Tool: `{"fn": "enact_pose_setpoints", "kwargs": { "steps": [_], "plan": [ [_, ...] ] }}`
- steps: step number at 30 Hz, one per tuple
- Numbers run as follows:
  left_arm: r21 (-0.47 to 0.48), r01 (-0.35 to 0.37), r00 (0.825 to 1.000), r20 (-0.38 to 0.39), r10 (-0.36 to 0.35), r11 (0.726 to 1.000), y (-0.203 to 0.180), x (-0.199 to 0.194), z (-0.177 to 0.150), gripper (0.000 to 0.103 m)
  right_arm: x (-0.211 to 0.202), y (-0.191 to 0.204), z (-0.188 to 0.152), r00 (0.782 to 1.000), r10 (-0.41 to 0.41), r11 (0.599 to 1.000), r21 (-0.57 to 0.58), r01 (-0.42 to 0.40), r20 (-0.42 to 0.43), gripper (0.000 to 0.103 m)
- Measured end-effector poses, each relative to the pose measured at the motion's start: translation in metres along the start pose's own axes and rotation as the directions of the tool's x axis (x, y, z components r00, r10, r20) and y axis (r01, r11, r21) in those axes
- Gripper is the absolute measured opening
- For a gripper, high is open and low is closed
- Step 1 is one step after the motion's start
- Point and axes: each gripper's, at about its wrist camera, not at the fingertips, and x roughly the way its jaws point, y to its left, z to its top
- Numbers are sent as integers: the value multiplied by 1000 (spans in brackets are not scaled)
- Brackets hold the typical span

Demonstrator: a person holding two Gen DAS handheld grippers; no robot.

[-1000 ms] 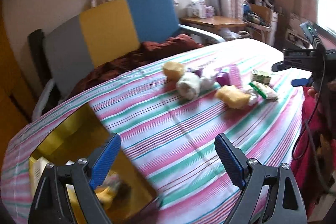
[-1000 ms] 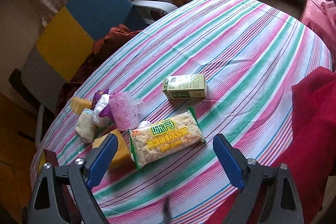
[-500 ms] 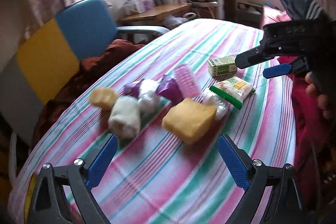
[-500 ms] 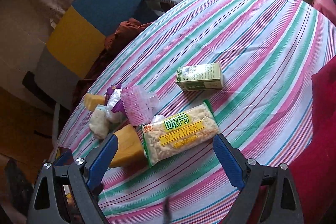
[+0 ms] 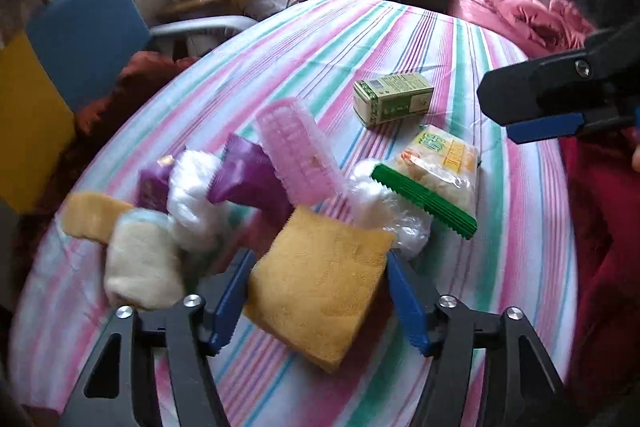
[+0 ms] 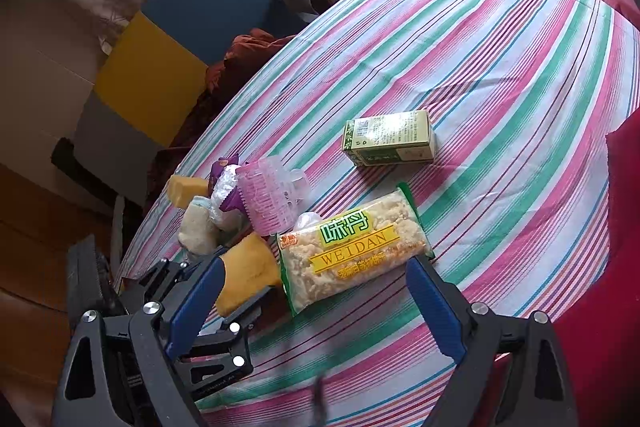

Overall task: Organize objects
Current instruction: 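Grasp the yellow sponge with the left tool while the right tool grasps the pink roller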

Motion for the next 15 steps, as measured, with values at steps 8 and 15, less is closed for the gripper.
{"fn": "enact_pose_setpoints", "kwargs": {
  "steps": [8, 15],
  "plan": [
    [-152, -2, 1000, 2, 2, 988, -3, -22, -38, 55, 5, 2, 1, 1000, -19, 1000, 3, 19, -23, 94],
    [-279, -26, 999, 28, 35, 960, -12, -51, -81, 54, 5, 4, -1, 999, -43, 999, -9, 42, -24, 94]
  ]
}}
